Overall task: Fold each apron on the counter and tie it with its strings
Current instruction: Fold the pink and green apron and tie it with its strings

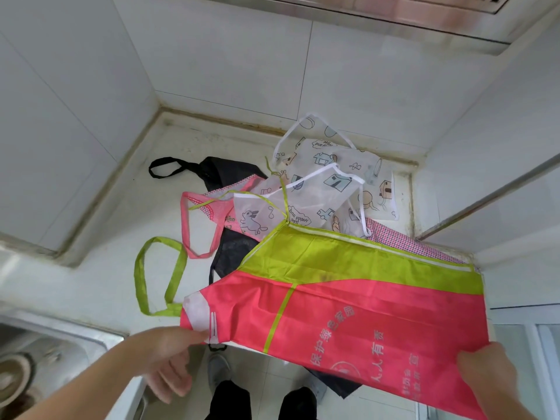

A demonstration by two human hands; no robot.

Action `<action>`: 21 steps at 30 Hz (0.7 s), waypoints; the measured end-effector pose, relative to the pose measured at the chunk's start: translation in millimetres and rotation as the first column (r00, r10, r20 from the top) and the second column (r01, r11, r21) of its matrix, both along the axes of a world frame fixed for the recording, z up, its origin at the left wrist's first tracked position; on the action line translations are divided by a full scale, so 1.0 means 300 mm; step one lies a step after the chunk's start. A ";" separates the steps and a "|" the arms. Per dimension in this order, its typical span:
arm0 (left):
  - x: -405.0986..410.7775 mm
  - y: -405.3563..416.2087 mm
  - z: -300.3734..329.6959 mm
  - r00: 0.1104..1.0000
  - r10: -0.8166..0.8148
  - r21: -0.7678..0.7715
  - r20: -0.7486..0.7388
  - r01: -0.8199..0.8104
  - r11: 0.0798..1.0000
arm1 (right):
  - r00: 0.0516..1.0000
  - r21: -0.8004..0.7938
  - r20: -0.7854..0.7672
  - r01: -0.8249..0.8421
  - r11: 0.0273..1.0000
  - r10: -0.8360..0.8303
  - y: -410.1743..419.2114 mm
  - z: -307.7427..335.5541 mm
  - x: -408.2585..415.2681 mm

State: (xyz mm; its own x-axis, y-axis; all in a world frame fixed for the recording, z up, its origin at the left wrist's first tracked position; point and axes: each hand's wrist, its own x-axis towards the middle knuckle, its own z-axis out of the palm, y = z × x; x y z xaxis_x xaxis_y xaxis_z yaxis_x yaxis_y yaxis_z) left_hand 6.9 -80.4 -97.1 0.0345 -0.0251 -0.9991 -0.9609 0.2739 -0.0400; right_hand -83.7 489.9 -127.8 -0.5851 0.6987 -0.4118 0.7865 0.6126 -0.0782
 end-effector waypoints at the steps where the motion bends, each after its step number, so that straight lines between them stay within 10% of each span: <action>1: 0.025 0.007 -0.029 0.988 0.137 -0.002 -0.065 -0.137 0.991 | 1.000 0.001 0.001 0.000 1.000 0.000 0.000 -0.004 -0.001; 6: 0.078 0.057 -0.090 0.821 0.503 -0.031 -0.269 -0.529 0.848 | 1.000 -0.003 -0.008 -0.002 1.000 0.002 0.004 0.008 0.002; 14: 0.029 -0.075 -0.029 0.748 0.150 -0.352 -0.647 -0.467 0.811 | 0.988 -0.020 -0.119 -0.097 0.995 0.094 0.006 0.041 0.005; 21: 0.031 -0.130 -0.035 0.651 0.162 -0.377 -0.742 -0.604 0.703 | 0.984 -0.114 -0.048 -0.175 0.978 0.171 -0.049 -0.017 0.000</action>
State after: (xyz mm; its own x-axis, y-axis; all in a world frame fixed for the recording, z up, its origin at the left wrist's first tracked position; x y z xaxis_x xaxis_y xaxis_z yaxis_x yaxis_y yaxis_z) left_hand 16.3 -119.4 -107.7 -0.4220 -0.7044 -0.5708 -0.8095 0.0092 0.5871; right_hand -83.7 475.2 -132.9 -0.7096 0.5337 -0.4600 0.6646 0.7239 -0.1852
